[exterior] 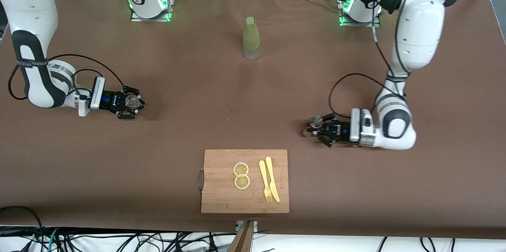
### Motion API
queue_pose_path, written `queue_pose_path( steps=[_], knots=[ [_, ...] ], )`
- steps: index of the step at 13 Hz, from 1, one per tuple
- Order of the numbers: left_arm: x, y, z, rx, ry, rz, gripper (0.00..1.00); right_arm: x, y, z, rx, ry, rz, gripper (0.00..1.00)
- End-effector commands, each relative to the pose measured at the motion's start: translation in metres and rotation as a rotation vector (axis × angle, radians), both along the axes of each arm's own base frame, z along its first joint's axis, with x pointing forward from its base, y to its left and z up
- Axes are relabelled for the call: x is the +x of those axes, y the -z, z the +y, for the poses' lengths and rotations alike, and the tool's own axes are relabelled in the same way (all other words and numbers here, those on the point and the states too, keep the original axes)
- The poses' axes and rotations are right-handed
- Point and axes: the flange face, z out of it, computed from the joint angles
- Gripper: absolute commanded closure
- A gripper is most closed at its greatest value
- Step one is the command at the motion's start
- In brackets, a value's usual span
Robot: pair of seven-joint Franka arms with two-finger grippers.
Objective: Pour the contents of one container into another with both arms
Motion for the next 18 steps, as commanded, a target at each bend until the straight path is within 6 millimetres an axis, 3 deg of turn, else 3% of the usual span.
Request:
queue_pose_path(
  steps=[1, 2, 4, 7, 10, 13, 16, 17, 18],
  knots=[
    [-0.02, -0.003, 0.047, -0.01, -0.009, 0.002, 1.0, 0.012, 0.006, -0.019, 0.047, 0.018, -0.037, 0.82],
    [-0.026, 0.0, 0.076, 0.019, -0.001, 0.018, 1.0, 0.01, 0.012, -0.026, 0.046, 0.029, -0.032, 0.82],
    [-0.034, 0.003, 0.129, 0.056, -0.027, 0.038, 1.0, 0.018, 0.042, -0.033, 0.061, 0.03, -0.041, 0.82],
    [-0.051, 0.003, 0.185, 0.073, -0.032, 0.071, 1.0, 0.025, 0.052, -0.033, 0.071, 0.048, -0.067, 0.81],
    [-0.07, -0.001, 0.231, 0.062, -0.032, 0.103, 1.0, 0.044, 0.054, -0.029, 0.078, 0.049, -0.1, 0.81],
    [-0.087, 0.0, 0.266, 0.048, -0.041, 0.051, 1.0, 0.035, 0.078, -0.018, 0.099, 0.049, -0.078, 0.8],
    [-0.102, 0.005, 0.292, 0.046, -0.027, -0.007, 1.0, 0.036, 0.078, -0.015, 0.107, 0.054, -0.091, 0.79],
    [-0.109, 0.006, 0.303, 0.052, -0.03, -0.011, 1.0, 0.036, 0.078, -0.016, 0.105, 0.054, -0.091, 0.7],
    [-0.117, 0.01, 0.315, 0.051, -0.039, -0.023, 1.0, 0.037, 0.077, -0.016, 0.103, 0.051, -0.091, 0.53]
  ],
)
